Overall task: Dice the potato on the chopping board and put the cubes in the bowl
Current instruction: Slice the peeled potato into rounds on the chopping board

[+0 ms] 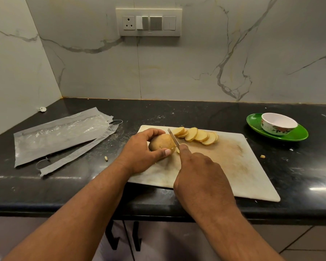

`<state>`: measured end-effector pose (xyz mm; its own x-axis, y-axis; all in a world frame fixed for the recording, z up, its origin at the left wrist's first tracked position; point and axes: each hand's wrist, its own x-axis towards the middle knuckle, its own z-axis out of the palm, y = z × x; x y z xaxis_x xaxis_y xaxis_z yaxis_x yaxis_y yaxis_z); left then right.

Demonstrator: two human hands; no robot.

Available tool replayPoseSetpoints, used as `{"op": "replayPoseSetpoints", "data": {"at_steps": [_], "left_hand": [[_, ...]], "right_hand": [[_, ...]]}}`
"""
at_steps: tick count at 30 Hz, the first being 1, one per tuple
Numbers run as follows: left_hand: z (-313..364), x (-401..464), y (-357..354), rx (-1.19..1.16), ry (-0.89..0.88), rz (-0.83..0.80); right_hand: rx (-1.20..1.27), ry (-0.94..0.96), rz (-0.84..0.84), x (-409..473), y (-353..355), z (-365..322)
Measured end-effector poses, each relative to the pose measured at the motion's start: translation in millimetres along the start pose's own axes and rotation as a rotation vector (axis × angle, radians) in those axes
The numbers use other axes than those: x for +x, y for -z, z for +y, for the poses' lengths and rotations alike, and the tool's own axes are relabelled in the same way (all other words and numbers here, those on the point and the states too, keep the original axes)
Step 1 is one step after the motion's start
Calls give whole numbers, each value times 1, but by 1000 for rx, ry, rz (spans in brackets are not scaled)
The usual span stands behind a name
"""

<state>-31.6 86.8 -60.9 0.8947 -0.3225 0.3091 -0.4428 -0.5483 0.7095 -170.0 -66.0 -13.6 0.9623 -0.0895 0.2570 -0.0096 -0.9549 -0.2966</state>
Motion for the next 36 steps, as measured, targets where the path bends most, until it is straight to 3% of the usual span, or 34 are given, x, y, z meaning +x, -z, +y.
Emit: {"op": "replayPoseSetpoints", "data": {"at_steps": [23,30,36], "left_hand": [[0,2,-2,-5,3,11],[5,-3,-3,20,-54,20],[4,-1,-4,10,-45,27]], "right_hand": [[-83,23,-25,-10,-10,-4],[-43,6,51,18,-18,-12],[-36,-10,-18,17,-12,-10]]}}
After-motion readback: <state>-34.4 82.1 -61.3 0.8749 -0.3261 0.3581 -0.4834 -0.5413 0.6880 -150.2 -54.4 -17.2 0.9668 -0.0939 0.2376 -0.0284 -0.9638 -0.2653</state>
